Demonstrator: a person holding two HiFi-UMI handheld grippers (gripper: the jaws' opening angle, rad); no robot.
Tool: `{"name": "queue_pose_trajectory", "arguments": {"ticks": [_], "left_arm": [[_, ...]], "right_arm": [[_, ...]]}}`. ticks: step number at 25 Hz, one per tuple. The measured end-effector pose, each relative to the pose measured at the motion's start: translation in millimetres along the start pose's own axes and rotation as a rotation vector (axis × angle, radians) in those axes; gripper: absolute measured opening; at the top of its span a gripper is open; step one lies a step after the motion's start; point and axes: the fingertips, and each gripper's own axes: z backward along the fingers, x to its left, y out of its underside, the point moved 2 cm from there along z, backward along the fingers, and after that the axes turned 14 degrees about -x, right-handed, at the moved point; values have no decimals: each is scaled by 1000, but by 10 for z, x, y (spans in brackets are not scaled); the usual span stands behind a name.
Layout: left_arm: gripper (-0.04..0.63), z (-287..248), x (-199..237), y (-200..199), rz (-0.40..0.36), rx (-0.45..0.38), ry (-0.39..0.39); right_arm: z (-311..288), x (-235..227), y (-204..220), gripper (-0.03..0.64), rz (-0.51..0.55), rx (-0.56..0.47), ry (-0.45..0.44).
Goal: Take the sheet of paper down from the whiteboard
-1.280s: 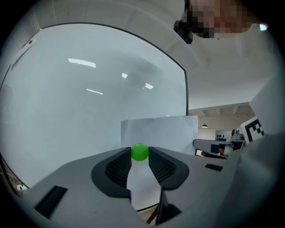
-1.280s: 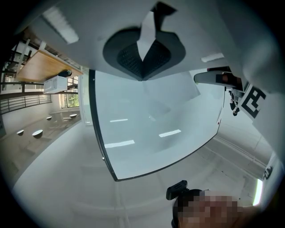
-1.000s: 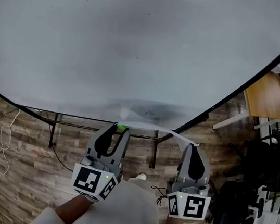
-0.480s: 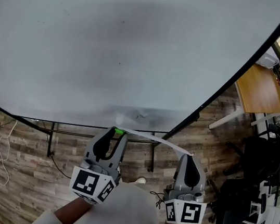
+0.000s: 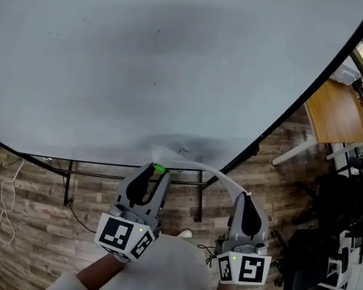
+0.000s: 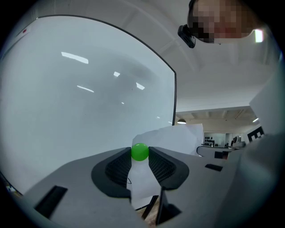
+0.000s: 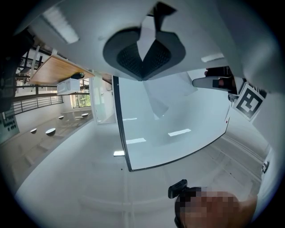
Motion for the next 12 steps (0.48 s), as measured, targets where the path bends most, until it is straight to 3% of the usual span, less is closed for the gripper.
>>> {"name": "queue_pose_trajectory", "arguments": {"ticks": [12], "left_arm": [[123, 15, 43, 2, -9, 2, -5]], "right_arm": [[-78, 45, 2, 9, 4, -8, -8]]}}
